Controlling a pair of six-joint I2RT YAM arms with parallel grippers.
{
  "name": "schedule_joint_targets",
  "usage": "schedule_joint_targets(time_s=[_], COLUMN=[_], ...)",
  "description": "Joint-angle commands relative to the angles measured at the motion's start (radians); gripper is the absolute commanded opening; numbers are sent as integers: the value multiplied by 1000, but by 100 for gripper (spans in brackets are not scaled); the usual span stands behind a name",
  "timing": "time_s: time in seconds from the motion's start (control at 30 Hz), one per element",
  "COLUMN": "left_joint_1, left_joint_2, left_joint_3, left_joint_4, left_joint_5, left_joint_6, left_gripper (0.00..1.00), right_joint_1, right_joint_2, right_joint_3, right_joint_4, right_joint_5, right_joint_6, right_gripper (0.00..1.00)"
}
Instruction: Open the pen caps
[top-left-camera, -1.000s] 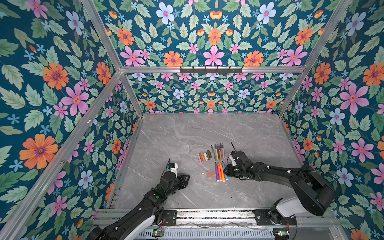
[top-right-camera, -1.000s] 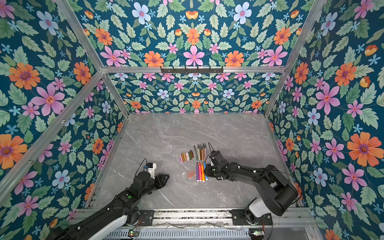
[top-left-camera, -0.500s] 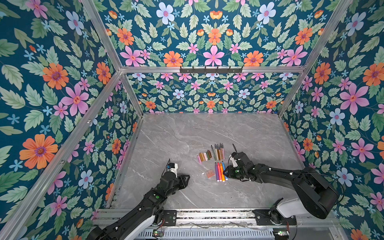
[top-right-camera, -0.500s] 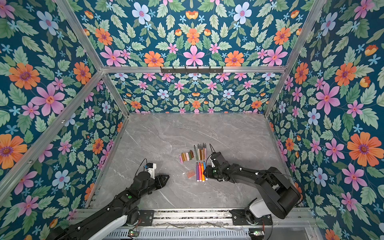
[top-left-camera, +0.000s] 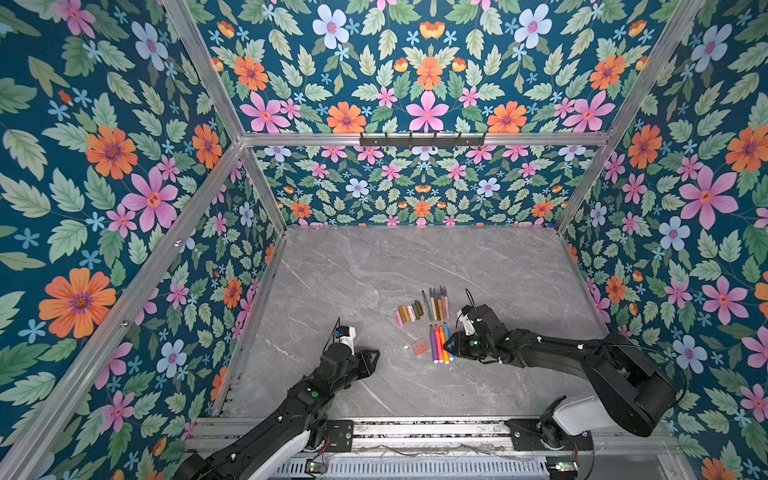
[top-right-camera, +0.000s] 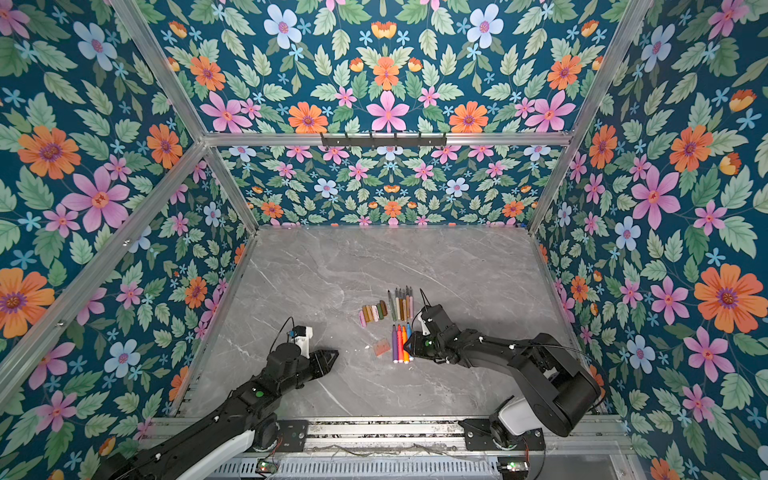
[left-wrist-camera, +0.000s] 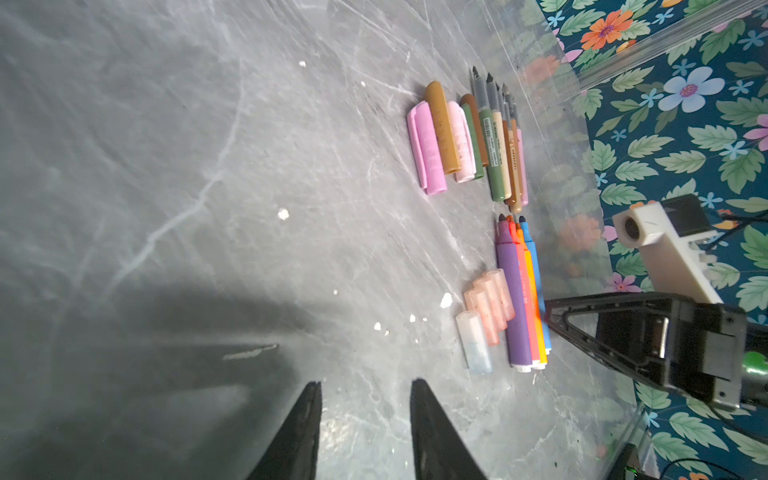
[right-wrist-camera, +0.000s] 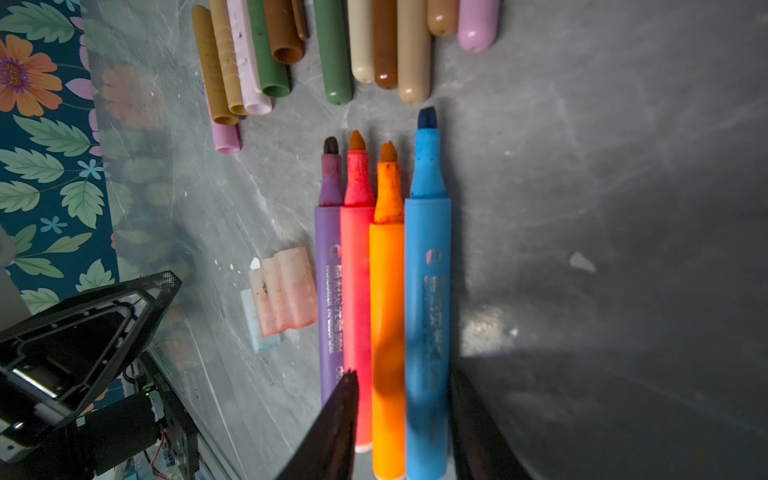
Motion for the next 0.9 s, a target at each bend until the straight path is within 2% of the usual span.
schedule_joint_targets(time_s=[0.0,0.2,0.33,0.43,0.5,0.63,0.8,0.83,0.87], left_joint_1=[3,1,-2,-14,-23,-56,-59,-58,-59], left_joint_2=[5,93,250,387,435,462,398,366,318], left_joint_3=[-3,-9,-3,11,23,42,37,31,27], left_joint_4=[28,138,282,381,407,398,363,349,322], left_joint_5=[7,100,211,293,317,308,271,260,243], left_joint_6=[6,26,34,37,42,49,53,53,55], left_gripper=[37,31,18,4,0,0,0,6,20], right_joint_1=[1,0,1,2,2,0,1,0,0], right_joint_2=[-8,-149,-256,-327,-367,-450,-558,-584,-613], right_joint_3=[-7,-43,-83,-117,-137,-183,-224,-223,-214], right_joint_4=[-35,-135,-195,-233,-260,-301,-344,-364,-388], right_joint_5=[31,150,190,208,216,238,251,257,265], right_joint_6=[9,14,14,18,21,32,33,21,4], right_gripper=[39,47,47,47,47,46,46,46,47])
